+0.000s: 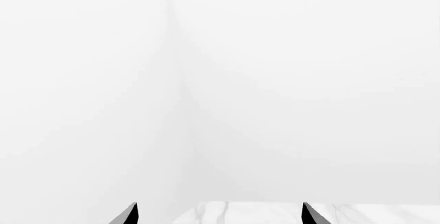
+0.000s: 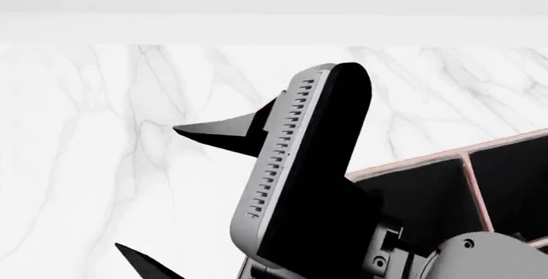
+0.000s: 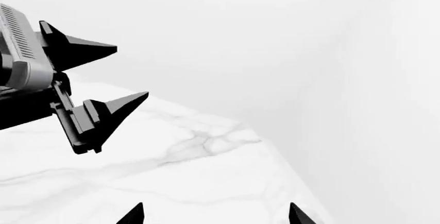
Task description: Pick up the book and place it in the left compartment of the caddy.
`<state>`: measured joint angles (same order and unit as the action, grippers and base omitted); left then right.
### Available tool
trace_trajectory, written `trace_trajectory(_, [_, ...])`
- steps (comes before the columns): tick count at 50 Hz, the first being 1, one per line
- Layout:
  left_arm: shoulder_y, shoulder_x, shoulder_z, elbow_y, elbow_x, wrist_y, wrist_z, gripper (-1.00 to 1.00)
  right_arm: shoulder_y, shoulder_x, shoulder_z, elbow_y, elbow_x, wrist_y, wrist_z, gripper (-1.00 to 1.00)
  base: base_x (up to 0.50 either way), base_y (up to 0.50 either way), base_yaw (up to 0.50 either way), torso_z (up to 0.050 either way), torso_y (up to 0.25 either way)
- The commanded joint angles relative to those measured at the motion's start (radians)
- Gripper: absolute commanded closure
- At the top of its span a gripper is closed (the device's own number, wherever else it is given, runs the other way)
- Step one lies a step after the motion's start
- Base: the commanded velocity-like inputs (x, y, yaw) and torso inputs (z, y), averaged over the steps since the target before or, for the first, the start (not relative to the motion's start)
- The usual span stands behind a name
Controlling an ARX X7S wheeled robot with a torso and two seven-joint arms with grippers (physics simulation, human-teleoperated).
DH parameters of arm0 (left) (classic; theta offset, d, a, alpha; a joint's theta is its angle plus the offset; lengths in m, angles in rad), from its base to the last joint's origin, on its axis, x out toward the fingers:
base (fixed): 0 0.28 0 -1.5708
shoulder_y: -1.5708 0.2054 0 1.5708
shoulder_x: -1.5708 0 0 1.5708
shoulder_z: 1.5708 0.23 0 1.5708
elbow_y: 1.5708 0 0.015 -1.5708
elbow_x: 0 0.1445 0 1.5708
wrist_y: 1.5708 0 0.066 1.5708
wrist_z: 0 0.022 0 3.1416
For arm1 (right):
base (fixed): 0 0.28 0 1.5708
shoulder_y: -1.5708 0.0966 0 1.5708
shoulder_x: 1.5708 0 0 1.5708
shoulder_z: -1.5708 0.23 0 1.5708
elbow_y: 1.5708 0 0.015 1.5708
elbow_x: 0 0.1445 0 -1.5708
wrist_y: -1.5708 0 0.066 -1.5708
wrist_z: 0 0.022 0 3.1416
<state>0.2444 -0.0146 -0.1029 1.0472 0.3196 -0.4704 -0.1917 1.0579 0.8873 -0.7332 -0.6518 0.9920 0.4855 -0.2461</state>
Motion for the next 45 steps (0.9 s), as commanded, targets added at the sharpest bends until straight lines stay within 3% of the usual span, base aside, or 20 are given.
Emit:
trace_trajectory(1, [0.002,0.014,-0.021,0.000,-0.004,0.014,0.038,-1.00,0.071,-0.086,-0.048,0.026,-0.072,0.067,-0.046,-1.00,0.00,0.00,0.00,0.000,0.000])
trace_trajectory(16, [0.003,0.014,-0.020,0.000,-0.002,0.014,0.038,-1.00,0.198,-0.183,-0.161,0.071,-0.149,0.215,-0.075,-1.00,0.00,0.00,0.00,0.000,0.000])
trace_trajectory(45, [0.005,0.014,-0.023,0.000,-0.002,0.016,0.036,-1.00,0.132,-0.187,-0.204,0.104,-0.217,0.164,-0.069,-1.00,0.00,0.00,0.00,0.000,0.000])
